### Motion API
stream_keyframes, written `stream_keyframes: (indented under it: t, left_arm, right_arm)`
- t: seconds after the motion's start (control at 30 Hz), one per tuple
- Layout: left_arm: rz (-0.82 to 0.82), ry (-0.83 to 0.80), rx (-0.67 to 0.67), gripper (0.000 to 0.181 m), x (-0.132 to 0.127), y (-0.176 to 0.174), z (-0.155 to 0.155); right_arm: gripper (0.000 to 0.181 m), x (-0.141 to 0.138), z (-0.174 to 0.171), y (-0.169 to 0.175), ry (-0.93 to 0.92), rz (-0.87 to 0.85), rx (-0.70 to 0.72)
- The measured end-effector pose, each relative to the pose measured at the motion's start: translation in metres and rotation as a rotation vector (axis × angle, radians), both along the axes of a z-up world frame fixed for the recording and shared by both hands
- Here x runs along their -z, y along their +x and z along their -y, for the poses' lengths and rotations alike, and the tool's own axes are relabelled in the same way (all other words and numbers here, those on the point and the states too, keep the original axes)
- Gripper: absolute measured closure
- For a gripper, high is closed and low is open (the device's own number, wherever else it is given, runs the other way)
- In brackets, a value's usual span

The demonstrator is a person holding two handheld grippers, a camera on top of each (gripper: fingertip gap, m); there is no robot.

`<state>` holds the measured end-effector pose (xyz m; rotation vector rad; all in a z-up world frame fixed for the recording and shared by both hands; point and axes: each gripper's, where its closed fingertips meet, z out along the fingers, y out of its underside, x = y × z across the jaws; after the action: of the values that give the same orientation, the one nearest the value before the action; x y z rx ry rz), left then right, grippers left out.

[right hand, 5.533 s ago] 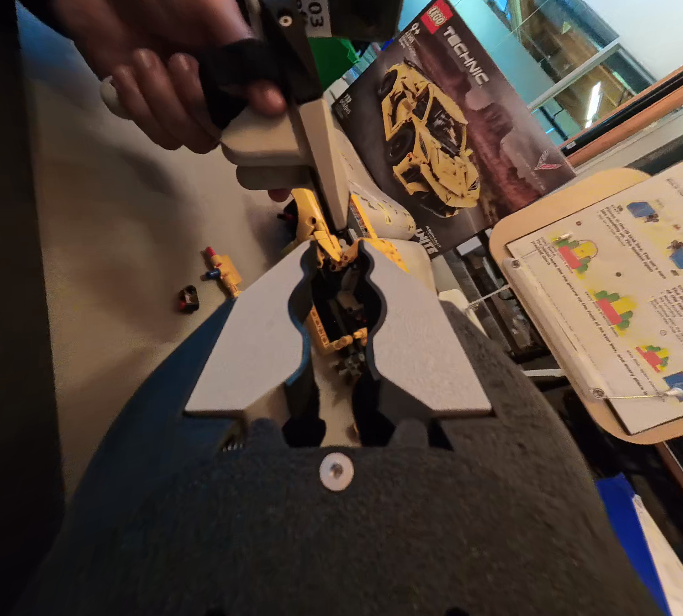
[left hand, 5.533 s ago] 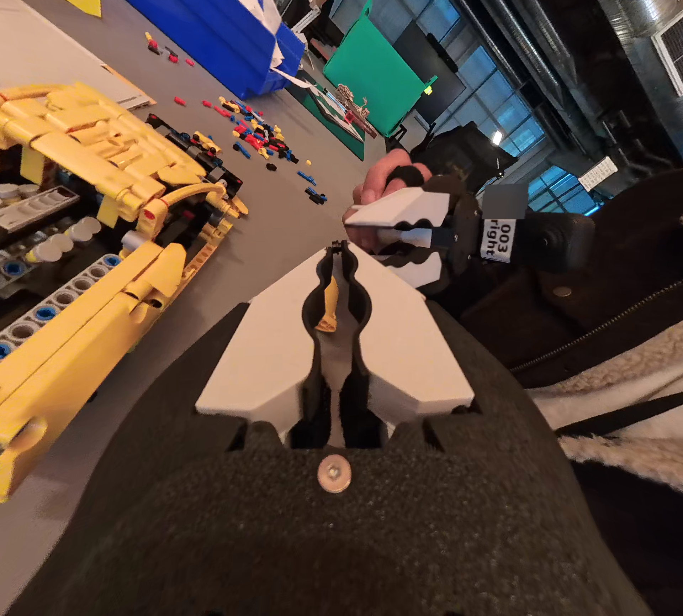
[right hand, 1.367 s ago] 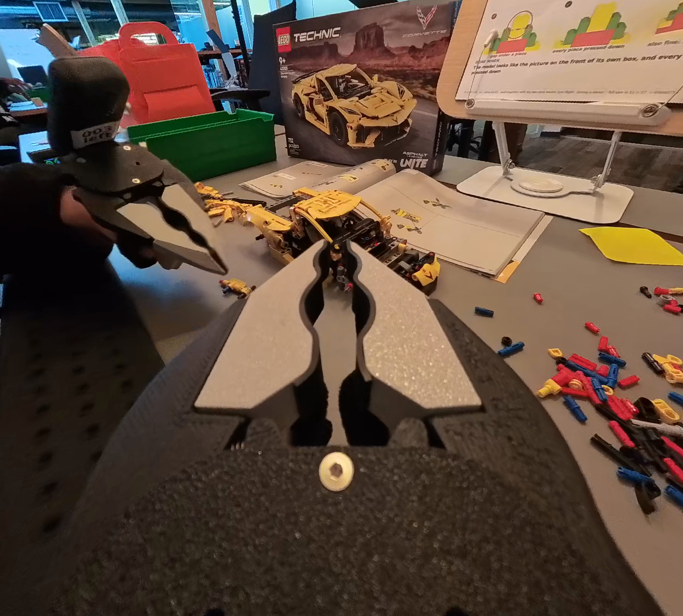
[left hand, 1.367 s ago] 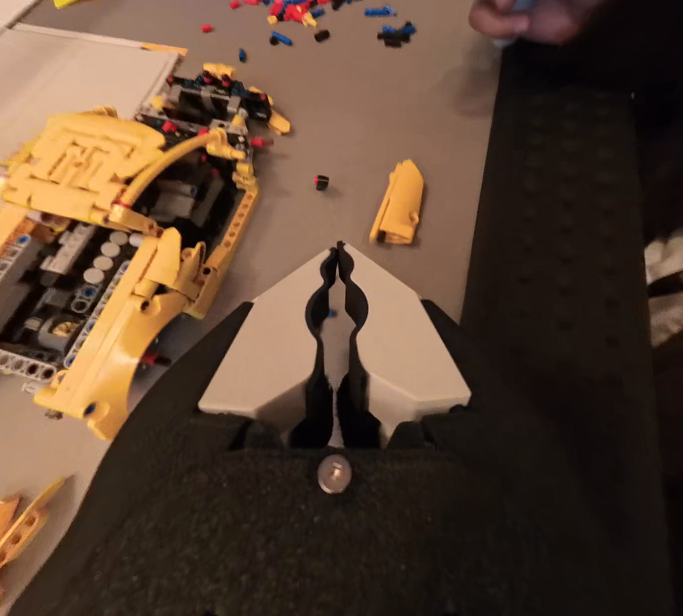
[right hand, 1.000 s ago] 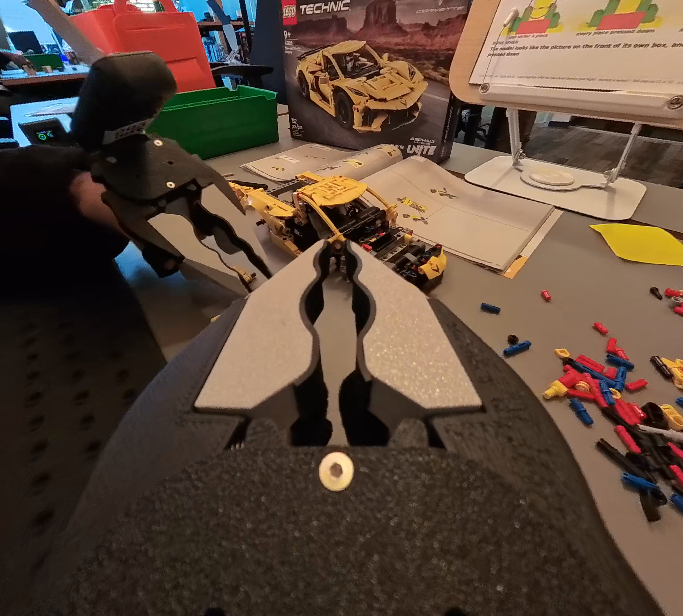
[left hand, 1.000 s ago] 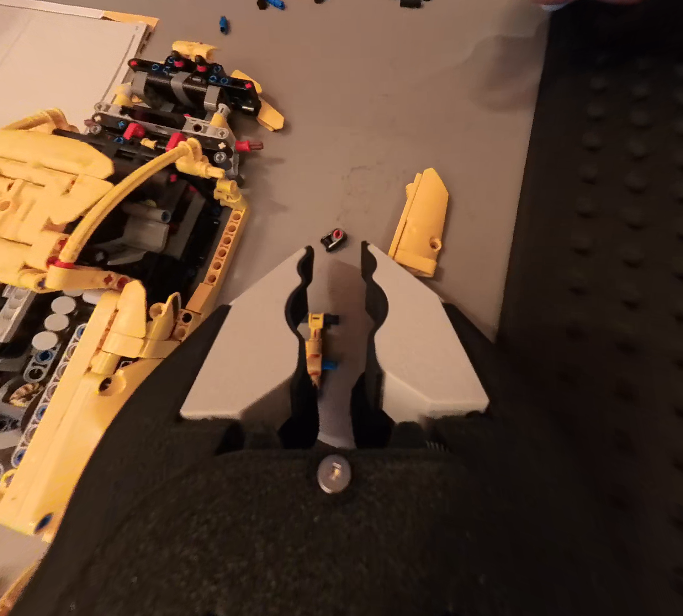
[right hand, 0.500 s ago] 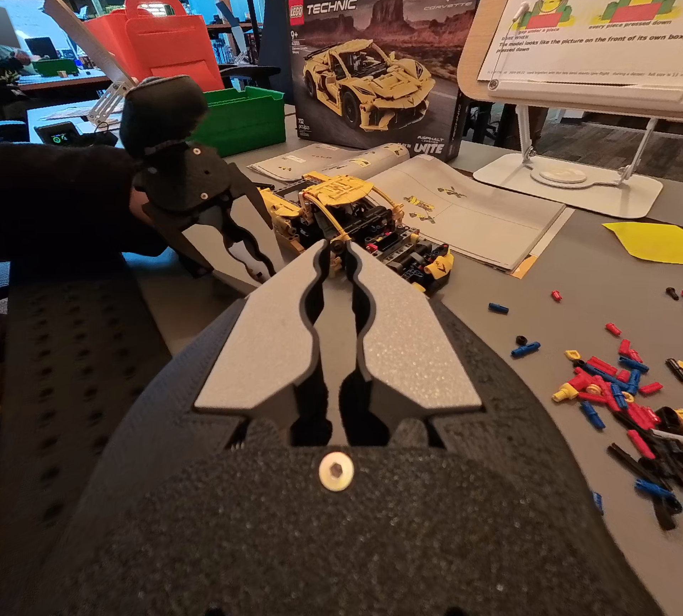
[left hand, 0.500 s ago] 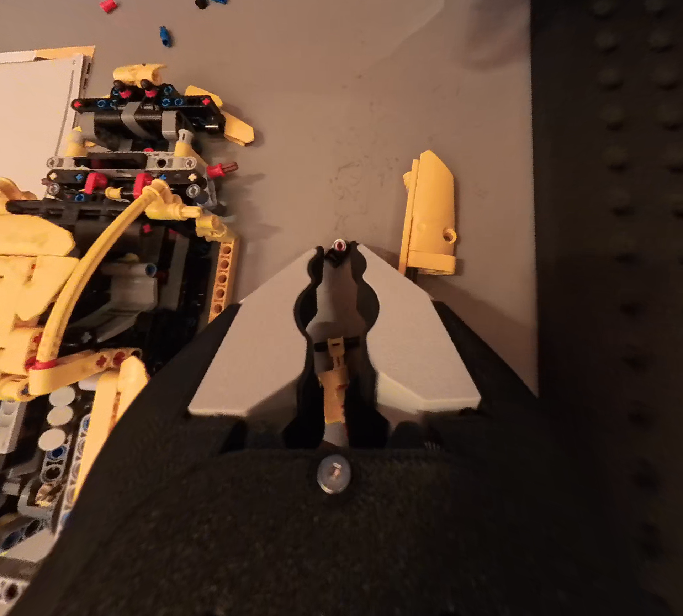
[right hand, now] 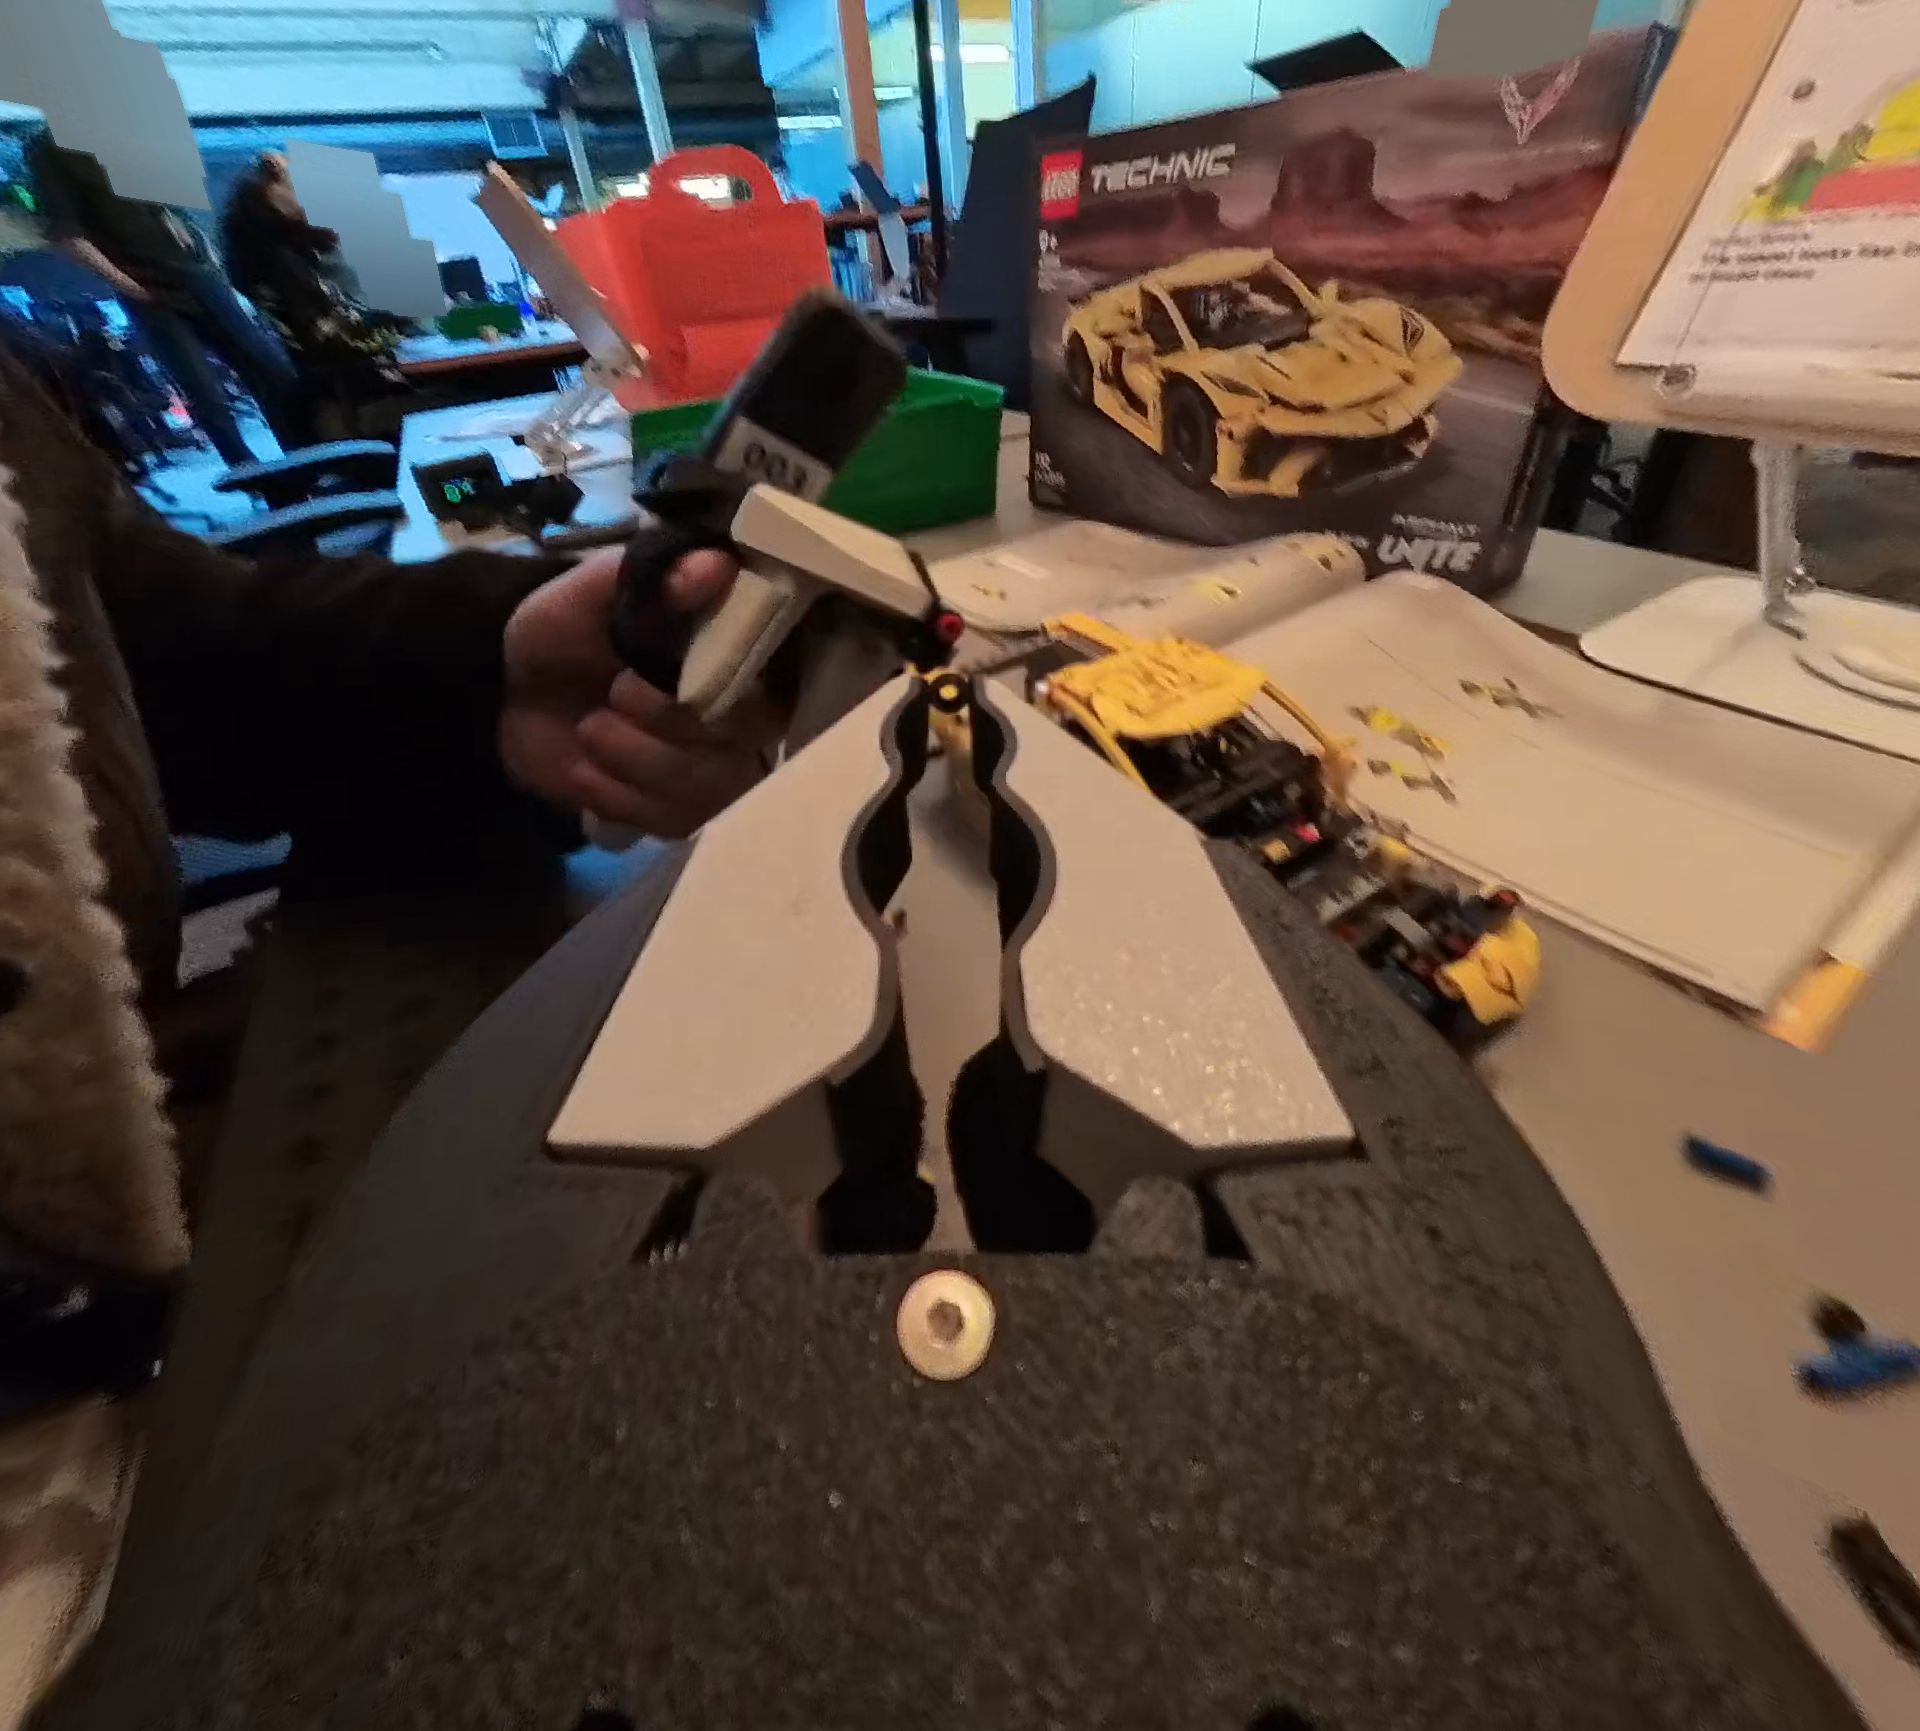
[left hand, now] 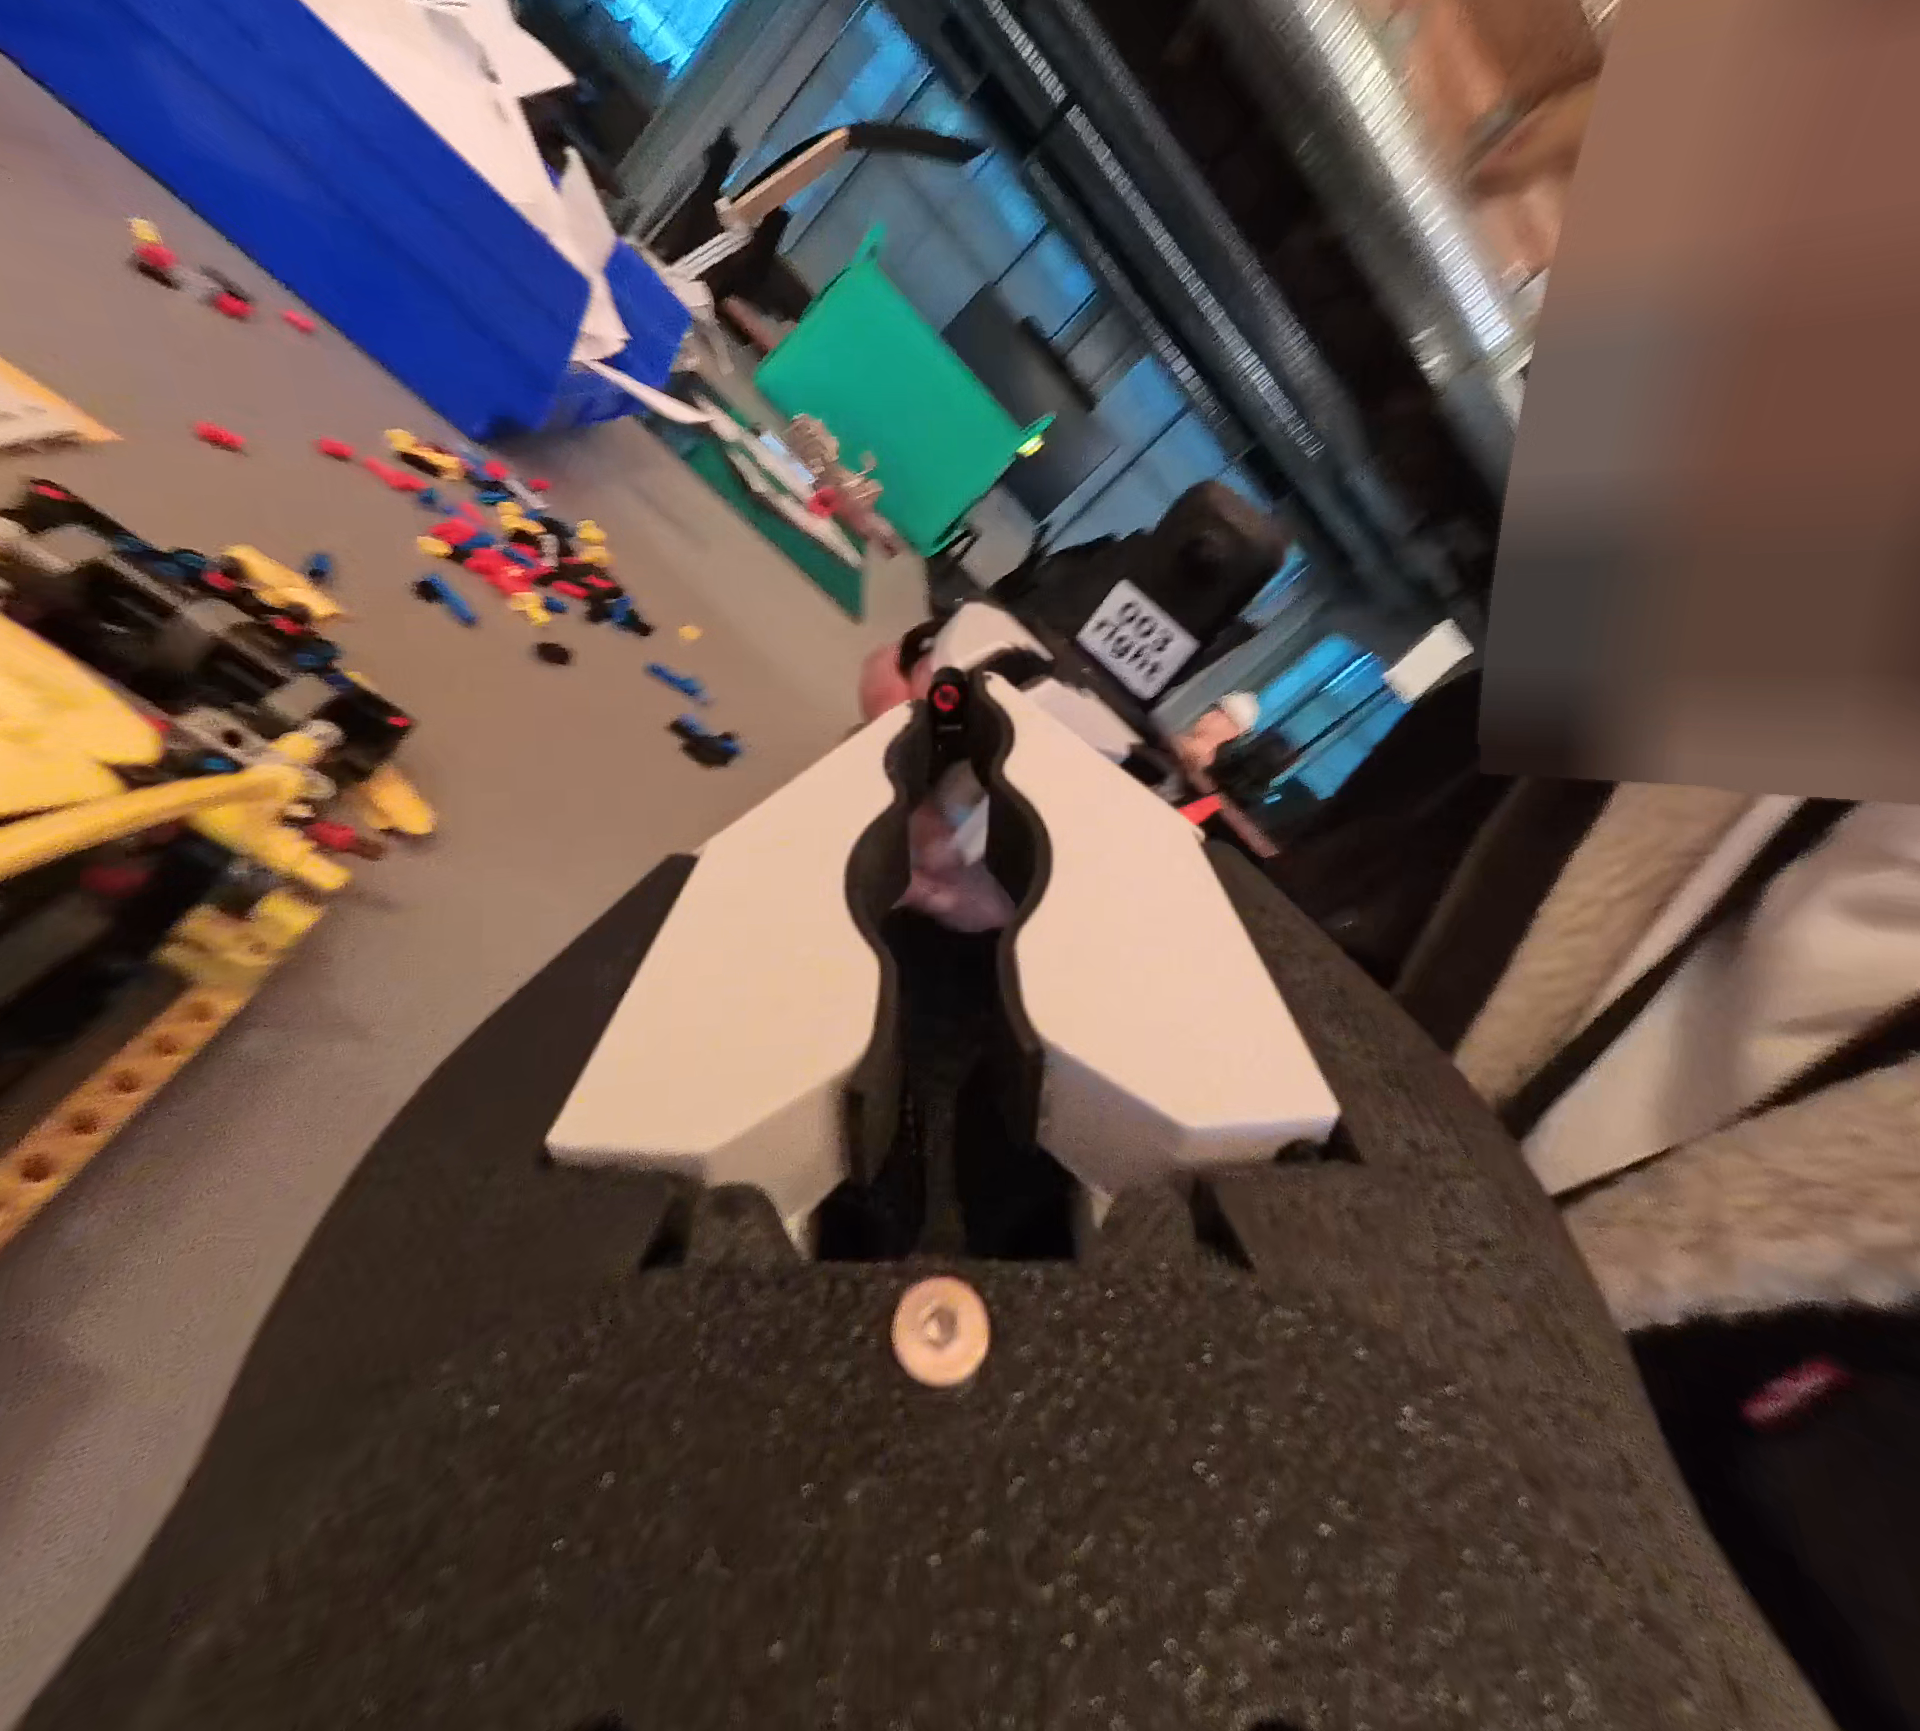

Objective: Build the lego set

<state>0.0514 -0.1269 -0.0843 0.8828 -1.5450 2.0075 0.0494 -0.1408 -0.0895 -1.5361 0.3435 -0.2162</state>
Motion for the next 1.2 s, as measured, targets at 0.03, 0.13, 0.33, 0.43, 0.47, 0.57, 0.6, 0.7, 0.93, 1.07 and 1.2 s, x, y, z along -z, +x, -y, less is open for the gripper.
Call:
stream_keyframes:
  t: [0.03,0.13,0.33,0.43,0.47,0.57,0.6,0.7,0.93,1.07,1.2]
  left_arm:
    - [-0.015,-0.039,0.016,0.176,-0.004,-0.003,-0.001]
    - [0.015,-0.038,0.043,0.175,-0.004,-0.011,-0.003]
    - [0.011,-0.074,0.1,0.176,0.0,-0.02,-0.006]
    - [-0.016,-0.11,0.118,0.176,-0.001,-0.021,-0.007]
    - [-0.023,-0.117,0.126,0.176,-0.002,-0.022,-0.007]
    - [-0.038,-0.12,0.145,0.175,-0.001,-0.024,-0.006]
    - [-0.043,-0.13,0.149,0.176,-0.002,-0.025,-0.006]
    - [-0.074,-0.194,0.175,0.176,-0.007,-0.027,-0.006]
    - [-0.136,-0.394,0.267,0.177,-0.027,-0.04,-0.001]
    - [-0.139,-0.418,0.247,0.177,-0.033,-0.039,0.003]
    - [-0.008,-0.313,0.261,0.178,-0.034,-0.047,0.005]
  right_arm:
    - [0.175,-0.004,-0.005,0.001,0.028,-0.02,-0.012]
    - [0.175,-0.01,-0.019,-0.008,0.111,-0.155,-0.167]
    - [0.175,-0.009,-0.025,-0.017,0.133,-0.217,-0.26]
    - [0.175,-0.007,-0.027,-0.018,0.123,-0.197,-0.252]
    - [0.175,-0.007,-0.027,-0.018,0.123,-0.198,-0.253]
    - [0.175,-0.005,-0.026,-0.019,0.12,-0.196,-0.26]
    - [0.175,-0.006,-0.026,-0.019,0.12,-0.188,-0.261]
    - [0.175,-0.01,-0.026,-0.022,0.14,-0.149,-0.27]
    - [0.175,-0.029,-0.022,-0.032,0.263,-0.018,-0.302]
    - [0.176,-0.035,-0.019,-0.032,0.303,-0.03,-0.314]
    - [0.175,-0.037,-0.017,-0.039,0.36,-0.183,-0.439]
